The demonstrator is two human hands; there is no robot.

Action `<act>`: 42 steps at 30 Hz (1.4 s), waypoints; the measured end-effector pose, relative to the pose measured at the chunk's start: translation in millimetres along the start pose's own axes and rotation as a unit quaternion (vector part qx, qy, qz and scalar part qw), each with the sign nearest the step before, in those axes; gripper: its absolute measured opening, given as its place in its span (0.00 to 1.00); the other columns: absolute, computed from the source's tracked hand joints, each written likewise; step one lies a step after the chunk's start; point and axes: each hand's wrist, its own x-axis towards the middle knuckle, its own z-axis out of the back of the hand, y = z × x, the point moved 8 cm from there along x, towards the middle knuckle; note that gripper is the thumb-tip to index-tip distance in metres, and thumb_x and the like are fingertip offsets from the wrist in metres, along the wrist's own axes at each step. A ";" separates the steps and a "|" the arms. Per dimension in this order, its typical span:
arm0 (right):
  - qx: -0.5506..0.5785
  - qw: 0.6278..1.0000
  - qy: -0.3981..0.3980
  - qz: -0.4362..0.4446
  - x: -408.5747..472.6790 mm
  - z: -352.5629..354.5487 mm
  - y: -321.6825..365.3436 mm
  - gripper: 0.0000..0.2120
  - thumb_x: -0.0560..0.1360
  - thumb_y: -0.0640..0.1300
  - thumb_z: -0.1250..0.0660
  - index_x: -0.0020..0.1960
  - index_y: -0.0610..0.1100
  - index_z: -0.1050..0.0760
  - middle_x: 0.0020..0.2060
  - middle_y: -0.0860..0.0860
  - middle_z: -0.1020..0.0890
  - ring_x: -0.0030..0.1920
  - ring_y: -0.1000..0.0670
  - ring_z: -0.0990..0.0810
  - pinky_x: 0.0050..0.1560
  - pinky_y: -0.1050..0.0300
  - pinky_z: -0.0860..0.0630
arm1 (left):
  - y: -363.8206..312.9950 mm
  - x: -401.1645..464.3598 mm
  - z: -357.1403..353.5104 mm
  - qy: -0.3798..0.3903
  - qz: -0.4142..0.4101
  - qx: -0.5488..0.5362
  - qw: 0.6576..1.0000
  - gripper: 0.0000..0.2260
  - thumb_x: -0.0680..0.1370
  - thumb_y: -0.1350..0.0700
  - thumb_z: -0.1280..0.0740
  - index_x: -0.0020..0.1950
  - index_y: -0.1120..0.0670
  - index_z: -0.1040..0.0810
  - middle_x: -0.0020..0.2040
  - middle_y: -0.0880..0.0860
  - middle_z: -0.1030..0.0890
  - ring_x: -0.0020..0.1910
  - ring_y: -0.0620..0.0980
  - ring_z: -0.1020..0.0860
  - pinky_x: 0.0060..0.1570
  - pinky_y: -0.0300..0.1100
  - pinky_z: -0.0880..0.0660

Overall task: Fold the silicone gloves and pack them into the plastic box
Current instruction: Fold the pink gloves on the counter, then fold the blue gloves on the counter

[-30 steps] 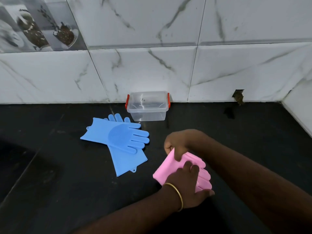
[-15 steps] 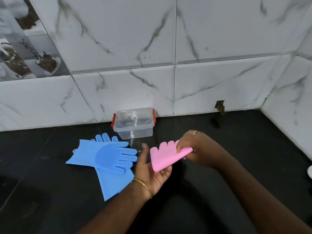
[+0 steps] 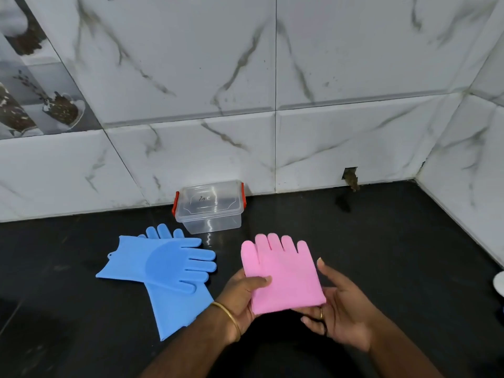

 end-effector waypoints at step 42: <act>-0.446 0.645 -0.515 0.346 37.6 34.0 47.2 0.20 0.71 0.45 0.28 0.62 0.43 0.25 0.58 0.44 0.22 0.57 0.42 0.23 0.59 0.43 0.25 | -28.0 48.0 64.7 -0.118 -0.048 0.378 0.917 0.18 0.70 0.54 0.23 0.55 0.54 0.25 0.49 0.53 0.18 0.39 0.48 0.20 0.36 0.40 0.22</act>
